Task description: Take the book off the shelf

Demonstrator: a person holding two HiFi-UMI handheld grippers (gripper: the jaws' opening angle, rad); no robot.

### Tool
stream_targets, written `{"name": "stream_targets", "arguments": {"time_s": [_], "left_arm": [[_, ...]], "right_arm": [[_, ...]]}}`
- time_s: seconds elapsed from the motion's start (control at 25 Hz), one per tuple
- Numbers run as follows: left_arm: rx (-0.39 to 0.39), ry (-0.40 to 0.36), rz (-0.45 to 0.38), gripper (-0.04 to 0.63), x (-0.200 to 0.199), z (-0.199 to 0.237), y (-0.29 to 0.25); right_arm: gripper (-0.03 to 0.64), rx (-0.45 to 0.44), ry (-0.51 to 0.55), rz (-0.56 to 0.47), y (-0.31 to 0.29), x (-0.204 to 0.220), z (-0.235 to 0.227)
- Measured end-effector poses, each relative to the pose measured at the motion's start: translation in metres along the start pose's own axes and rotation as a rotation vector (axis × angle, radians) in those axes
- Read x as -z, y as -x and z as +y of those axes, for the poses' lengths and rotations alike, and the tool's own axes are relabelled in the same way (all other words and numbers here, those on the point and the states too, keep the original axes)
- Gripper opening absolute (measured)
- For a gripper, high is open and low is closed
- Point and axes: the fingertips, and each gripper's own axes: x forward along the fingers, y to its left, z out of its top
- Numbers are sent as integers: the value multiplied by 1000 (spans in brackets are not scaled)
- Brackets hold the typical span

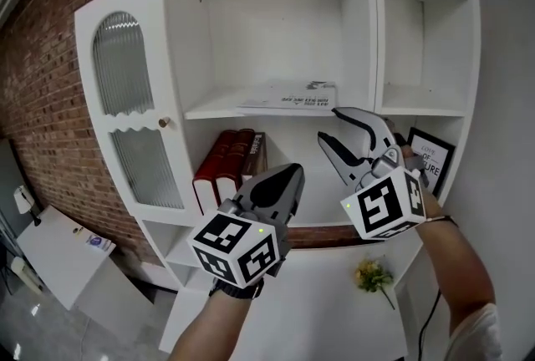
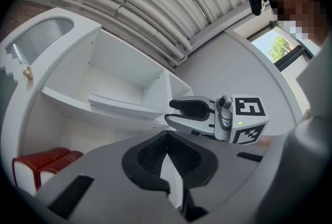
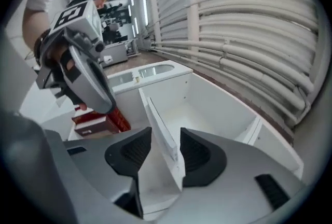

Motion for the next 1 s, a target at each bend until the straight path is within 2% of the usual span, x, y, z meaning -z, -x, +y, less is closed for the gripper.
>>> {"name": "stream_targets", "arguments": {"time_s": [0.16, 0.48, 0.6, 0.68, 0.76, 1.0], "left_arm": [[-5, -11, 0, 11, 0, 2, -7], [-17, -24, 9, 11, 4, 9, -18], [-24, -27, 15, 11, 7, 13, -19], [-28, -28, 17, 11, 9, 16, -19], [-31, -28, 19, 11, 11, 18, -20], [-36, -30, 23, 11, 16, 20, -19]], "right_arm": [[175, -13, 161, 24, -15, 17, -10], [175, -53, 288, 56, -48, 36, -6], [164, -56, 303, 48, -53, 38, -7], [103, -62, 294, 41, -54, 37, -9], [83, -71, 287, 37, -55, 36, -9], [63, -58, 340, 48, -56, 36, -7]]}}
